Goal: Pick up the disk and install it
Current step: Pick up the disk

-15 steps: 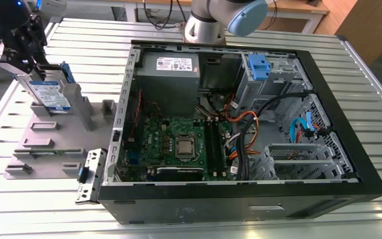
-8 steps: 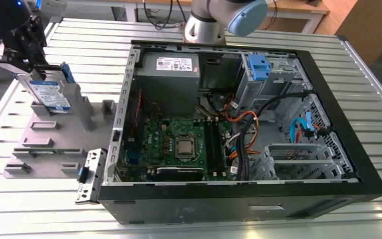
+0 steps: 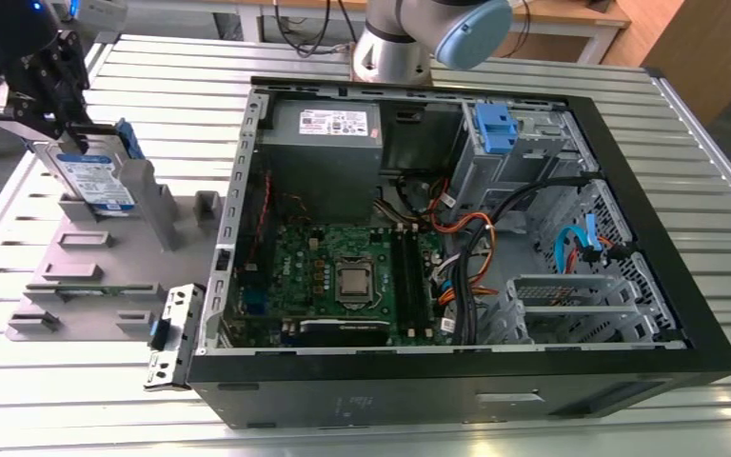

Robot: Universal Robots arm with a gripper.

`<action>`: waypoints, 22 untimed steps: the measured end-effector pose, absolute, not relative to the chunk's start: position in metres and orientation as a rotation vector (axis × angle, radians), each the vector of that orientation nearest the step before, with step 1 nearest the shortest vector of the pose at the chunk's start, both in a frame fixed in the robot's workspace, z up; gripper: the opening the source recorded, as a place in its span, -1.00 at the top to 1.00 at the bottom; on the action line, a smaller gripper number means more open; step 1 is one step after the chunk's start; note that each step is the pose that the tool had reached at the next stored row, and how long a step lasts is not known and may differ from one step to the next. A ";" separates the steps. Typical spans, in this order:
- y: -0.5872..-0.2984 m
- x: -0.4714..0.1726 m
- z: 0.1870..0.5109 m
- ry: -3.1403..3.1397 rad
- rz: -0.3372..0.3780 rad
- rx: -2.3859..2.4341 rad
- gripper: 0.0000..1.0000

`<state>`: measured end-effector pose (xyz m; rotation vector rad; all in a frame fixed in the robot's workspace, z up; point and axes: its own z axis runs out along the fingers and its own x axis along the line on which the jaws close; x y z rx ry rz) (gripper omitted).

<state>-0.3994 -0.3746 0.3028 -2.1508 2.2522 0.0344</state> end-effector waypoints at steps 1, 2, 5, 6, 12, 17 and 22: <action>-0.375 -0.399 0.303 2.252 0.034 -2.151 0.30; -0.375 -0.399 0.303 2.252 0.034 -2.151 0.30; -0.375 -0.399 0.303 2.251 0.034 -2.152 0.30; -0.375 -0.399 0.303 2.251 0.034 -2.153 0.30; -0.375 -0.399 0.309 2.250 0.034 -2.153 0.30; -0.375 -0.399 0.323 2.250 0.034 -2.153 0.30; -0.375 -0.399 0.333 2.250 0.034 -2.153 0.30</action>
